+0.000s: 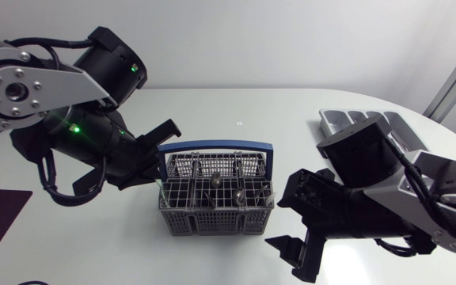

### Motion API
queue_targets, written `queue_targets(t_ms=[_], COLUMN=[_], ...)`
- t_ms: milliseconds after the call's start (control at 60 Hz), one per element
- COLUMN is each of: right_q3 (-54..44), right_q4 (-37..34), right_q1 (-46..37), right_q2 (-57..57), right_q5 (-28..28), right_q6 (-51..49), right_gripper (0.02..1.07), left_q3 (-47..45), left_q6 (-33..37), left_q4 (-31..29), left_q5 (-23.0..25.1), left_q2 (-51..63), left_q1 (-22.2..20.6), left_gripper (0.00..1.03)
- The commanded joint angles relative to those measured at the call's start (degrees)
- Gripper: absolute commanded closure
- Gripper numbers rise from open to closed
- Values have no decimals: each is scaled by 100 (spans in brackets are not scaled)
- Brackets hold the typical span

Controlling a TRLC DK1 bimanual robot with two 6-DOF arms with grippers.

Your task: Unload the cutlery basket into the drawer organizer.

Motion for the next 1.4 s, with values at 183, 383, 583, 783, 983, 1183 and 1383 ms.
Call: queue_targets(t_ms=[183,383,583,783,983,1183,1383], right_q3=[-98,-80,-80,-80,-71,8,201], right_q4=[-31,-102,-181,-216,-269,-400,-506], right_q1=[115,194,247,308,352,352,352], right_q2=[79,27,-44,-140,-272,-615,-922], right_q5=[80,142,185,238,291,265,-201], right_q6=[145,198,233,286,303,286,198], right_gripper=[14,14,14,14,14,14,14], left_q3=[310,424,512,574,521,371,134], left_q6=[52,52,43,34,52,456,1177], left_q4=[-274,-450,-573,-608,-608,-345,227], left_q5=[-15,-15,-15,-15,-15,-15,468], left_q2=[-399,-557,-803,-1049,-1304,-1690,-1708], left_q1=[1,1,10,1,-17,-342,-632], left_gripper=[97,97,97,97,97,97,97])
